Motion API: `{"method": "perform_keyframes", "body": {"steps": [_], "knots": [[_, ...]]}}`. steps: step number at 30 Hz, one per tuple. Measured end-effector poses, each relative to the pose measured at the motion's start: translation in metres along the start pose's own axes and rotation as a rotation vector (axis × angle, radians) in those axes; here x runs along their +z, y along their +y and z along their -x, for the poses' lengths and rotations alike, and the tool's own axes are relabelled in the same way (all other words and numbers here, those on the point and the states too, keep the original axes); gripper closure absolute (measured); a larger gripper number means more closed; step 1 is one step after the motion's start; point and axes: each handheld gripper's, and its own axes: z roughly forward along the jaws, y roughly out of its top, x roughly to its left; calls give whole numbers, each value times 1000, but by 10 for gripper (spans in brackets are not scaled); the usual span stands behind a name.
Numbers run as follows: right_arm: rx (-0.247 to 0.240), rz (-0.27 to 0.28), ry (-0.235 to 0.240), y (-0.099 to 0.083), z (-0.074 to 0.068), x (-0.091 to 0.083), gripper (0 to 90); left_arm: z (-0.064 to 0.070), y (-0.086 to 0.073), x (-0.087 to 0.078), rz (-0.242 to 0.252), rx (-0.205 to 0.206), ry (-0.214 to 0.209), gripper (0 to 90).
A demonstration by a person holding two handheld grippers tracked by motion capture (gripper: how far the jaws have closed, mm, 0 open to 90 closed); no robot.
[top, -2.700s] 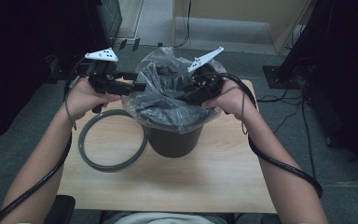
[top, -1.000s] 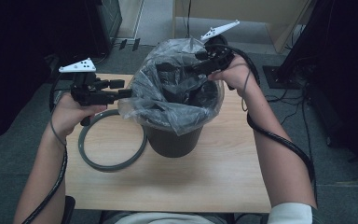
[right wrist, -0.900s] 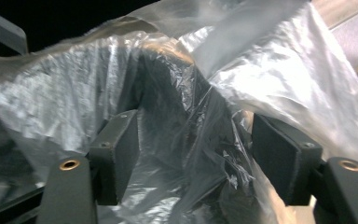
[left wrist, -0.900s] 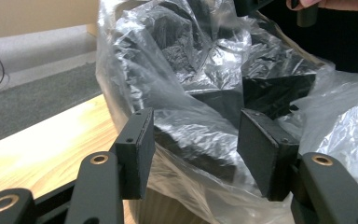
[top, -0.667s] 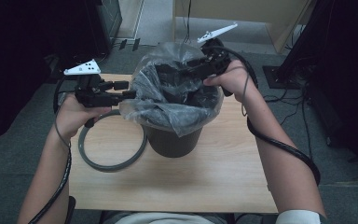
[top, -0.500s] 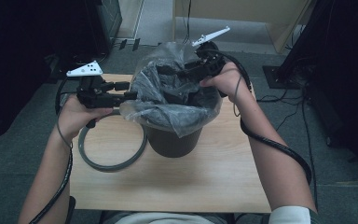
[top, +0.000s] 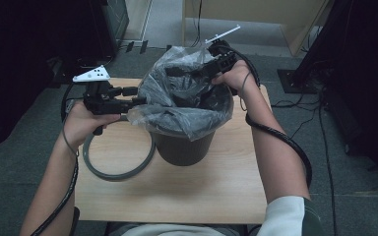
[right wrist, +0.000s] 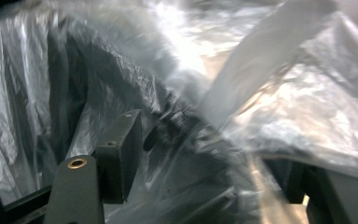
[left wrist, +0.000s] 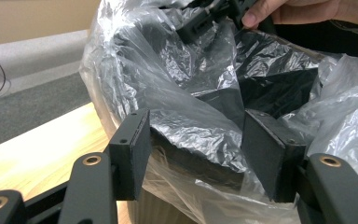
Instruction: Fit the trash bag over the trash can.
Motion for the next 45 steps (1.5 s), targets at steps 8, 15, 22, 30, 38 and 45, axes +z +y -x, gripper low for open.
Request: {"method": "perform_keyframes", "body": {"steps": [8,15,22,30,38,45], "knots": [[-49,-99,78,7,6,12,371,-4,-3,5,11,-8,0,411],[-143,-14,46,3,3,-7,338,-2,-3,5,18,13,19,413],[-185,83,56,-5,-17,-35,309,-4,5,5,42,36,41,417],[-215,100,35,-11,-31,-54,329,-25,36,16,56,56,75,407],[-166,119,30,-11,-21,-43,322,-43,59,54,4,135,90,410],[-173,123,45,-14,-21,-38,322,-54,70,72,22,143,90,424]]}}
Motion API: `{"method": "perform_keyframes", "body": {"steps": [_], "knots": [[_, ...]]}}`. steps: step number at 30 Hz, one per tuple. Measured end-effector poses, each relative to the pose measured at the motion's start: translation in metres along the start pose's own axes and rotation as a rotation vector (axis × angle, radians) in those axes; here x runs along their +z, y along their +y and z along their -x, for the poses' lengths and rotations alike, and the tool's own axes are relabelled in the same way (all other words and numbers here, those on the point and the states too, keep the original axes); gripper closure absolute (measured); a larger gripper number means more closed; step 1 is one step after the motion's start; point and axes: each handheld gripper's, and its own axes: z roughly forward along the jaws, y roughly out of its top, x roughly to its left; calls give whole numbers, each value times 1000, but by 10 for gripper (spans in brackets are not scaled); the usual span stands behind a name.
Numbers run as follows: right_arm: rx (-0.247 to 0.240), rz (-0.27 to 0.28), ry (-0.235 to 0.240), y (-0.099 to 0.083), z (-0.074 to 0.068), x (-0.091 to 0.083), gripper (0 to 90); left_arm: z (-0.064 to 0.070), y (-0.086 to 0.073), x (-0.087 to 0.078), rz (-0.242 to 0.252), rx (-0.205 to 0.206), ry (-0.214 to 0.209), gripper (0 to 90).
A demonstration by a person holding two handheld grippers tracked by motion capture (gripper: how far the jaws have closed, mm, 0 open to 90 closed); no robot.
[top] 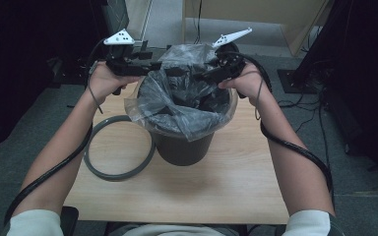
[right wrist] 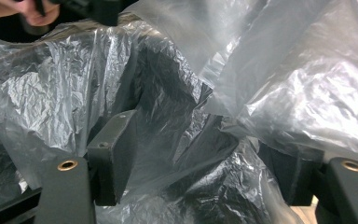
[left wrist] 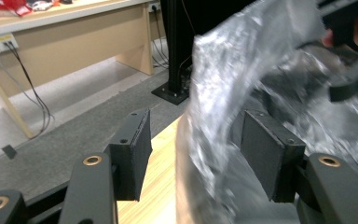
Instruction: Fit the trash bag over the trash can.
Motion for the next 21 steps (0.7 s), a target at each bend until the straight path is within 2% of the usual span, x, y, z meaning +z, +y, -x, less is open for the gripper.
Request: {"method": "perform_keyframes", "body": {"steps": [4,6,7,10,11,13,17,21], "knots": [[-1,12,4,-1,1,-1,324,-6,7,15,-36,-15,1,456],[-5,19,12,-1,1,-2,324,-6,12,22,-50,-33,-8,524],[-9,22,16,-1,1,-2,324,-6,13,26,-64,-28,-2,547],[-18,33,26,-2,-2,-2,324,-5,18,33,-93,-26,33,722],[-20,36,27,-3,-2,-3,322,-6,19,34,-94,-28,46,820],[-27,43,38,-4,-4,-6,321,-7,20,35,-100,-39,78,895],[-33,77,62,-10,-7,-18,324,-9,20,34,-112,-55,130,897],[-22,147,111,-17,-7,-33,331,-9,17,33,-116,-66,116,856]]}}
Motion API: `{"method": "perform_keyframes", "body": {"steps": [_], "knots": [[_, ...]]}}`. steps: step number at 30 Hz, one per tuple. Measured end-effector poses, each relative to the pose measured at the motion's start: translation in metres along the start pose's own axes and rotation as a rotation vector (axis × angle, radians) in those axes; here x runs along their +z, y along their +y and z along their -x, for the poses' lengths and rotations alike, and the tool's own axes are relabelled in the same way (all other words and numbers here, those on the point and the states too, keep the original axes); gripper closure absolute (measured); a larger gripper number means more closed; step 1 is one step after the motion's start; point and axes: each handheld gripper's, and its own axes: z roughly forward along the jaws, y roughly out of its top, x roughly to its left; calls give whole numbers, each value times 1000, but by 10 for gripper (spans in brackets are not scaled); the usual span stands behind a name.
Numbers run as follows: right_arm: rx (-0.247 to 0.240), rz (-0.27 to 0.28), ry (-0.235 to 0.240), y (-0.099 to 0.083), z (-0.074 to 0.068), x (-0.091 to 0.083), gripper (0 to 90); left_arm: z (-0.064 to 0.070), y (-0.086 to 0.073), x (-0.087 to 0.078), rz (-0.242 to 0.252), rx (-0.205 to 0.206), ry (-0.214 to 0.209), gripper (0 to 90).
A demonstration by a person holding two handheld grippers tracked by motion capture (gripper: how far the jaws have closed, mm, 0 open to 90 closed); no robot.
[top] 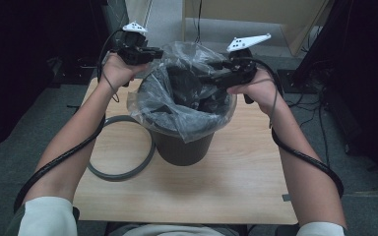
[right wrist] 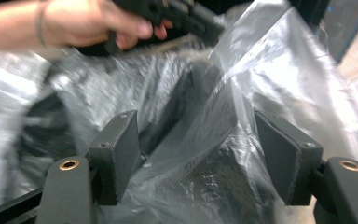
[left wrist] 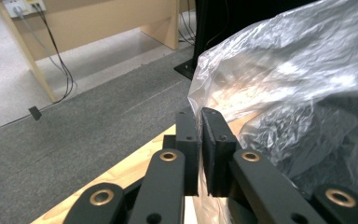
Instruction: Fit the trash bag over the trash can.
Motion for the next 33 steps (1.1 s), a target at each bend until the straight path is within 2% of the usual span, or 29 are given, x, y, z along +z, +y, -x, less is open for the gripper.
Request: {"method": "perform_keyframes", "body": {"steps": [3,7,10,12,13,15,17,18,19,21,23,25,27,29,33], "knots": [[-2,52,-1,-1,1,-11,332,1,-1,0,-11,15,4,825],[-7,111,-14,2,1,-22,348,1,-1,0,-18,8,7,825],[-44,85,-112,5,2,-27,366,1,-2,-1,-20,16,-7,764],[-41,62,-190,2,9,-31,389,0,-2,-3,-7,27,-10,668],[-19,60,-214,0,14,-32,411,-1,-2,-5,-2,20,-19,632],[61,54,-261,-7,28,-34,434,-4,-3,-5,-4,6,-32,608],[113,45,-273,-12,36,-32,461,-7,-5,-3,-15,-15,-39,628],[147,38,-273,-16,41,-29,504,-7,-6,-1,-21,-28,-49,651],[166,29,-262,-19,44,-26,590,-8,-7,0,-28,-36,-55,707],[165,7,-252,-22,46,-21,774,-8,-8,3,-30,-42,-70,828],[179,-12,-260,-24,49,-15,868,-10,-10,5,-31,-53,-69,891],[196,-23,-277,-26,53,-9,884,-11,-12,8,-33,-67,-64,896],[194,-35,-286,-29,55,-3,887,-13,-15,11,-49,-75,-57,898],[200,-57,-292,-35,55,5,886,-14,-22,13,-71,-80,-67,898],[209,-71,-273,-46,55,12,879,-14,-30,17,-90,-86,-83,898]]}}
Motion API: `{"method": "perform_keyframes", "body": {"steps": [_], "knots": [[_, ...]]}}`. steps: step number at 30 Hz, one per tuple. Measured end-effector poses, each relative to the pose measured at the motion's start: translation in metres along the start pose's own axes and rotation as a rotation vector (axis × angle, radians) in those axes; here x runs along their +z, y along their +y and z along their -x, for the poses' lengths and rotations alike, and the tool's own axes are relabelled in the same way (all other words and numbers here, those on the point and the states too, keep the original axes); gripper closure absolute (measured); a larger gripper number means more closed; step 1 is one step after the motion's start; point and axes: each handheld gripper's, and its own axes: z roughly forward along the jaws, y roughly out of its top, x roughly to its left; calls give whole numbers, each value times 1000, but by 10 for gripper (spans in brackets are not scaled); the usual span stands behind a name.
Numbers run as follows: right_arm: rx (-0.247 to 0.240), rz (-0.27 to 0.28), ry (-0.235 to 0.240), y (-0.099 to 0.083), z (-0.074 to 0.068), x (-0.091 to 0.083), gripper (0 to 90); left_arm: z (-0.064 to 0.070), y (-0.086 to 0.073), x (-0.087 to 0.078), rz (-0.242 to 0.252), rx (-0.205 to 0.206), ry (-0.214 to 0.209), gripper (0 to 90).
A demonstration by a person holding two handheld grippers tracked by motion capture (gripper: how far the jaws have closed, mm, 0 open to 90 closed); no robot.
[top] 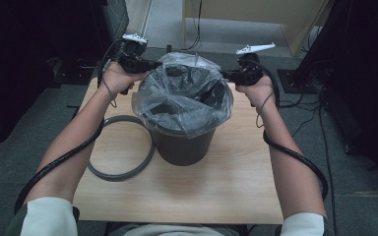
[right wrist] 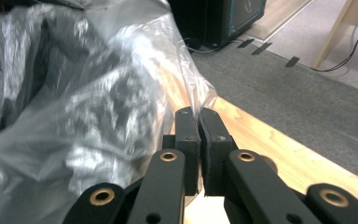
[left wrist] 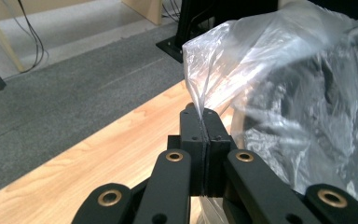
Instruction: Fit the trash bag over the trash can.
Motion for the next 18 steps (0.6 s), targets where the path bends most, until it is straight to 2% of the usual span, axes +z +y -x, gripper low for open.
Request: {"method": "perform_keyframes", "body": {"steps": [4,6,7,11,18], "knots": [[34,10,-2,-6,1,4,878,-1,-1,2,-3,-37,6,898],[14,-20,-14,-9,0,6,881,-2,-2,2,-12,-42,13,899],[-10,-50,-31,-12,-1,7,881,-3,-4,2,-23,-30,15,899],[-4,-55,-8,-22,0,8,877,-7,-17,4,-44,-46,3,900],[-35,-114,2,-38,-2,15,857,-11,-32,7,-52,-55,-9,875]]}}
